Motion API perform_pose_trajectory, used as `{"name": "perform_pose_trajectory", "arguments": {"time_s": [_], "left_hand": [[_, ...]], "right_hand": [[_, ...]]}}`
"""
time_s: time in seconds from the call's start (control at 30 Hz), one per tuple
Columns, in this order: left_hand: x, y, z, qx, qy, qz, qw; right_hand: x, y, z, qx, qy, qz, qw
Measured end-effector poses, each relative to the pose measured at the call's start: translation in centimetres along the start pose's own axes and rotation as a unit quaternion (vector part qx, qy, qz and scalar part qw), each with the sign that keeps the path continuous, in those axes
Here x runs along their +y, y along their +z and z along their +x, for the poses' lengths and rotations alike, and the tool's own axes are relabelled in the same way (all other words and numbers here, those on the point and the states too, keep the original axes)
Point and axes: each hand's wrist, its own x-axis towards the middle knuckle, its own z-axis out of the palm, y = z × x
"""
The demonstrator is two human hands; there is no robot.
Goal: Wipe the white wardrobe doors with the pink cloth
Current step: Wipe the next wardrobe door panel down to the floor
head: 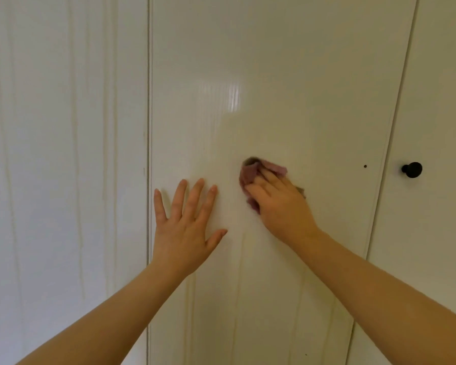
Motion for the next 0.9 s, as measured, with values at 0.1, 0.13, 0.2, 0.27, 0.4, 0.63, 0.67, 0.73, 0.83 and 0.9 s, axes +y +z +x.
{"name": "perform_pose_trajectory", "arguments": {"time_s": [0.1, 0.13, 0.2, 0.27, 0.4, 0.63, 0.67, 0.73, 0.83, 0.9], "left_hand": [[0.2, 0.4, -0.3, -0.012, 0.006, 0.002, 1.000], [0.3, 0.4, -0.4, -0.010, 0.011, 0.000, 1.000], [-0.4, 0.4, -0.6, -0.008, 0.027, 0.003, 1.000], [-1.9, 0.3, -0.9, 0.002, 0.023, 0.007, 1.000], [-4.7, 0.3, -1.6, -0.007, -0.029, 0.007, 1.000], [-7.3, 0.9, -2.3, -0.057, -0.001, 0.037, 0.998], [-7.5, 0.9, -2.2, -0.054, 0.008, 0.040, 0.998], [-7.7, 0.9, -2.3, -0.051, 0.014, 0.039, 0.998], [-7.6, 0.9, -2.2, -0.048, 0.004, 0.027, 0.998], [-7.7, 0.8, -2.3, -0.047, 0.009, 0.021, 0.999]], "right_hand": [[-3.3, 1.0, 0.3, 0.034, 0.097, 0.001, 0.995], [-4.8, 1.4, -1.3, 0.008, 0.052, -0.011, 0.999], [-5.9, 1.4, -4.8, -0.047, -0.075, 0.007, 0.996], [-3.9, 1.1, -4.2, -0.058, -0.143, 0.027, 0.988], [-1.8, 1.3, 2.8, 0.033, 0.037, 0.004, 0.999], [-8.6, 3.1, -0.6, -0.054, -0.094, 0.058, 0.992], [-7.5, 2.9, 0.2, -0.043, -0.115, 0.050, 0.991], [-5.8, 2.6, 3.3, -0.003, -0.068, 0.032, 0.997], [-6.7, 3.1, 5.6, 0.039, 0.092, 0.035, 0.994], [-9.6, 3.9, 3.9, -0.010, 0.037, 0.057, 0.998]]}}
